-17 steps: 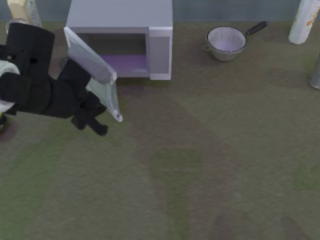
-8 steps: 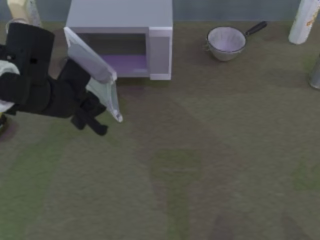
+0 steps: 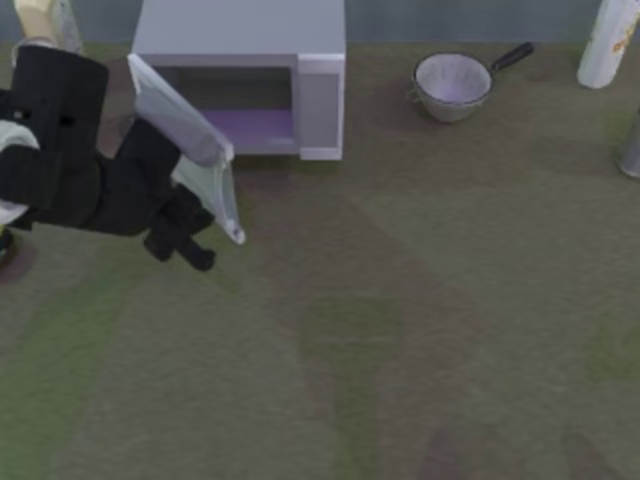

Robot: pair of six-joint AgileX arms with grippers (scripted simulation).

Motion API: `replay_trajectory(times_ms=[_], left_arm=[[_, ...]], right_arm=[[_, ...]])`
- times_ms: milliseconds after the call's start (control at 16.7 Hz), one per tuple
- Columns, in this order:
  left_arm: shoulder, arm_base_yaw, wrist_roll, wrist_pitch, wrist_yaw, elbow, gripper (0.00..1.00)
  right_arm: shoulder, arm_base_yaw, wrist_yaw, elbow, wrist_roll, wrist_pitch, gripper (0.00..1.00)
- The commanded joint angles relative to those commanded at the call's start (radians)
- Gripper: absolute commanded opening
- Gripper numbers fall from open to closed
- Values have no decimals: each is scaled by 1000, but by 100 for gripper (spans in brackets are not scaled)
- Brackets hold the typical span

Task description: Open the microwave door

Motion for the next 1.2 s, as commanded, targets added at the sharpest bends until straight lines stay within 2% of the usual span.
replay_trajectory(times_ms=[480,1200], left_arm=[[0,0,0,0,0,0,98],[-42,-3,-7,-36,-10,-7,100]], right_arm=[[0,0,0,0,0,0,100],[0,0,0,0,0,0,100]])
